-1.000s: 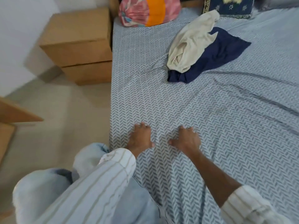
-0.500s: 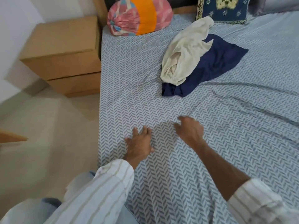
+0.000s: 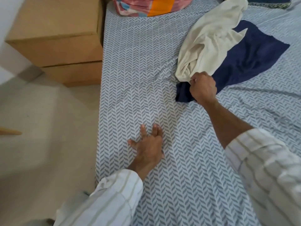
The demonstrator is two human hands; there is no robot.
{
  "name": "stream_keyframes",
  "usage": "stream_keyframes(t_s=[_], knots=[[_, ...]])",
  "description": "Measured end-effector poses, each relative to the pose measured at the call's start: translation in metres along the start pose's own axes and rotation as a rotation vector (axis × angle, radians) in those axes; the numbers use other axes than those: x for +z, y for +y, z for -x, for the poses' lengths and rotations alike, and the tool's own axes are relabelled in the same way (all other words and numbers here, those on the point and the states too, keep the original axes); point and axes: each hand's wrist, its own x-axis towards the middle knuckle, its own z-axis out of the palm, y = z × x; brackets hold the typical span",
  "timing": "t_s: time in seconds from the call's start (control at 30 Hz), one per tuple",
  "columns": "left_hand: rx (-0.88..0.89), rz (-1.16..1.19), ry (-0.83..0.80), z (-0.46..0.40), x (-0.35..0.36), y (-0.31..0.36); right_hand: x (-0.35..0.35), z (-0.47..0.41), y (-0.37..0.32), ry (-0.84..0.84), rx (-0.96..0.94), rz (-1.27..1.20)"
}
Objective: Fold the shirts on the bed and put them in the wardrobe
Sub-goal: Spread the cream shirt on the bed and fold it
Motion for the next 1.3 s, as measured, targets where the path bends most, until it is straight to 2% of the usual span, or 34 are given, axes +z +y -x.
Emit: stream_keyframes(t_s=[0.2, 0.27, 0.33, 0.43, 0.57, 0.67, 0.73, 0.8, 0.87, 0.93, 1.03, 1.13, 1.3], knots=[[0.014, 0.094, -0.035, 0.006, -0.011, -0.001, -0.047, 0.071, -0.015, 0.204, -0.05, -0.371], [0.06, 0.184, -0.021, 0.009, -0.019, -0.014, -0.065, 0.113, -0.021, 0.208, -0.081, -0.465], [0.146, 0.366, 0.001, 0.018, -0.033, -0.028, -0.082, 0.156, -0.026, 0.18, -0.106, -0.516], [0.181, 0.699, 0.042, 0.048, -0.049, -0.039, -0.099, 0.211, -0.028, 0.161, -0.132, -0.543], [0.362, 0.936, 0.098, 0.103, -0.061, -0.013, -0.108, 0.26, -0.042, 0.142, -0.11, -0.619], [0.543, 0.97, 0.224, 0.147, -0.081, 0.01, -0.127, 0.281, -0.066, 0.178, -0.11, -0.653], [0.619, 0.975, 0.216, 0.164, -0.092, 0.013, -0.145, 0.289, -0.075, 0.203, -0.088, -0.676], [0.635, 0.953, 0.265, 0.183, -0.105, 0.01, -0.167, 0.295, -0.08, 0.202, -0.07, -0.769], [0.653, 1.004, 0.33, 0.208, -0.122, 0.008, -0.189, 0.304, -0.083, 0.121, -0.081, -0.868], [0.662, 1.131, 0.347, 0.235, -0.136, 0.011, -0.208, 0.314, -0.084, 0.03, -0.154, -0.819], [0.634, 1.314, 0.27, 0.272, -0.15, 0.011, -0.227, 0.327, -0.083, 0.014, -0.288, -0.538], [0.631, 1.373, 0.223, 0.298, -0.158, 0.007, -0.24, 0.338, -0.084, 0.124, -0.331, -0.339], [0.621, 1.504, 0.115, 0.327, -0.152, 0.007, -0.256, 0.363, -0.091, 0.326, -0.269, -0.393]])
